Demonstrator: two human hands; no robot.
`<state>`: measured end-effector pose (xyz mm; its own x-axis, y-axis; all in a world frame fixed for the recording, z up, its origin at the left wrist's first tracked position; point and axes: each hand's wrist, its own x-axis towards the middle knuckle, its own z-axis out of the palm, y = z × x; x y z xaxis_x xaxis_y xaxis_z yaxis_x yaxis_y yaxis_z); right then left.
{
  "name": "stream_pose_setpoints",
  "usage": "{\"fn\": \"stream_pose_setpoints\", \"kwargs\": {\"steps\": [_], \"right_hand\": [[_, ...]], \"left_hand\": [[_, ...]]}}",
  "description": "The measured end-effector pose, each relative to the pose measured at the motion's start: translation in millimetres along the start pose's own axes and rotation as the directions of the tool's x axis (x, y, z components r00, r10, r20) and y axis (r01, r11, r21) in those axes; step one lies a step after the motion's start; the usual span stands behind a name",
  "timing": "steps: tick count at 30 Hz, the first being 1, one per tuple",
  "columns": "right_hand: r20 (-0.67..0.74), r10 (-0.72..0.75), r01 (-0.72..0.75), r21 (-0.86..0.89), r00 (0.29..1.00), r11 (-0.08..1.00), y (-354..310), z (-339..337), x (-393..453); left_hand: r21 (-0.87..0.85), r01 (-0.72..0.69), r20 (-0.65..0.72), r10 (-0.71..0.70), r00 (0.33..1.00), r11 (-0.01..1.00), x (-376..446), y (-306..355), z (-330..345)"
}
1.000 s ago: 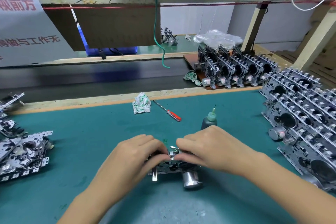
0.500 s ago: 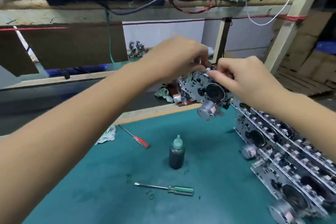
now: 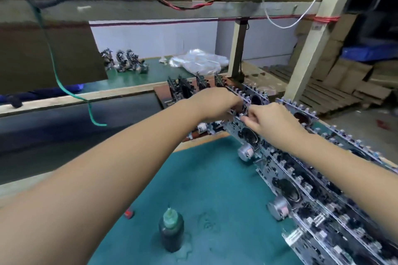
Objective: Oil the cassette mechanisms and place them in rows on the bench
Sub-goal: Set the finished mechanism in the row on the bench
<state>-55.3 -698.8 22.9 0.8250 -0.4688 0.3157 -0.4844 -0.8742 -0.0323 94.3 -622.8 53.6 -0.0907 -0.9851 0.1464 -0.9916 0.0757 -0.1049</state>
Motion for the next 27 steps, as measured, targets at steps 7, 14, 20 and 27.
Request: {"fn": "stream_pose_setpoints", "kwargs": {"steps": [7,14,20,27], "right_hand": [[-0.087,0.085,-0.104,-0.248,0.993,0.963,15,13,-18],[0.046,0.115,-0.087,-0.401,0.992,0.912,15,12,-13],[-0.039,0.033,-0.046,-0.415,0.999,0.908,-6,-6,-11],[-0.037,-0.152,0.147,-0.120,0.988,0.982,-114,-53,-38]], "left_hand": [[-0.238,0.030,0.104,-0.005,0.995,0.971,15,24,21],[-0.329,0.108,0.252,-0.023,0.967,0.938,8,39,33],[-0.323,0.196,0.285,-0.102,0.953,0.926,-16,42,24],[-0.191,0.328,-0.040,-0.341,0.939,0.925,-140,41,-27]]}}
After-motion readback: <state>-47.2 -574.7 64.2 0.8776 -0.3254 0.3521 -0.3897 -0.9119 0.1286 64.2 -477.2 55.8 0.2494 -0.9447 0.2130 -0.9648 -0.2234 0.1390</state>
